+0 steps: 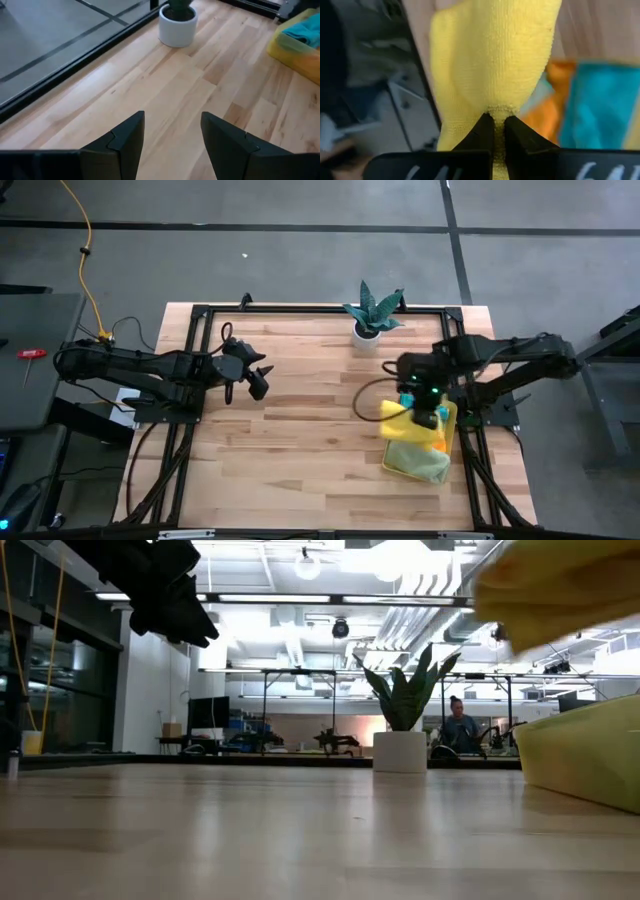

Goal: Fold microfiber towels
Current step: Put the yellow microfiber cloth into the yellow bin, then return to Home Position

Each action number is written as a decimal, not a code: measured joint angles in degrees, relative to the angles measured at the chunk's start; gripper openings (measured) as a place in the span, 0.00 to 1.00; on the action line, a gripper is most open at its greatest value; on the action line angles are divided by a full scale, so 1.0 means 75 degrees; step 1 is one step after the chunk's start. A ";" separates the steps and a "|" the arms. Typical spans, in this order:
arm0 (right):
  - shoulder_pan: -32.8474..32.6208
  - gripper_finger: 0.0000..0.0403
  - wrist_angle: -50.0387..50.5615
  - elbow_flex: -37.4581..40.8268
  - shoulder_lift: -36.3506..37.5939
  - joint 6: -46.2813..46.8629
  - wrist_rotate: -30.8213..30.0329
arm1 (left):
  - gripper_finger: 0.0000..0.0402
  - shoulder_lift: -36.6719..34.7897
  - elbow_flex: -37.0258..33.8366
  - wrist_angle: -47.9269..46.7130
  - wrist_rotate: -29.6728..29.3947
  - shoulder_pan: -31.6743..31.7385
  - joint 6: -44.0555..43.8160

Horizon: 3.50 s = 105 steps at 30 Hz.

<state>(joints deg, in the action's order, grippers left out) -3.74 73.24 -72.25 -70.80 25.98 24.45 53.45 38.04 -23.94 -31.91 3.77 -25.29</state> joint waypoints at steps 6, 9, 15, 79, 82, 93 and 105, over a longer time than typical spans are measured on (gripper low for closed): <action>-0.0297 0.00 0.1123 0.0549 0.0377 -0.0050 -0.0504 | 0.46 0.0000 0.0000 0.0194 -0.0034 0.0000 -0.0206; -0.0149 0.00 0.0532 0.1466 0.1017 0.0247 -0.0371 | 0.46 0.0000 0.0000 0.0198 0.0002 0.0000 -0.0209; -0.0001 0.00 -0.0894 0.3121 0.2208 0.0674 -0.0375 | 0.46 0.0000 0.0000 0.0200 0.0141 0.0000 -0.0209; 0.1556 0.00 -0.9561 0.3042 0.1998 -0.1481 -0.1618 | 0.00 -0.4590 -0.2920 0.3597 0.1694 -0.0770 0.0646; 0.1564 0.00 -0.9282 0.3042 0.2002 -0.1464 -0.1523 | 0.00 -0.5219 -0.3453 0.3600 0.1762 -0.0772 0.0536; 0.1561 0.00 -0.8958 0.3042 0.2119 -0.1069 -0.1396 | 0.00 -0.7117 -0.4948 0.3552 0.1871 -0.0542 0.0510; 0.1554 0.00 -0.8519 0.3508 0.3329 -0.1055 -0.1324 | 0.00 -0.7035 -0.4980 0.3326 0.3811 0.1421 0.0383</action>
<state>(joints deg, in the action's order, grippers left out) 7.91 9.35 -45.94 -45.83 18.07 14.52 0.69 0.69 1.01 -3.33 14.43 -22.42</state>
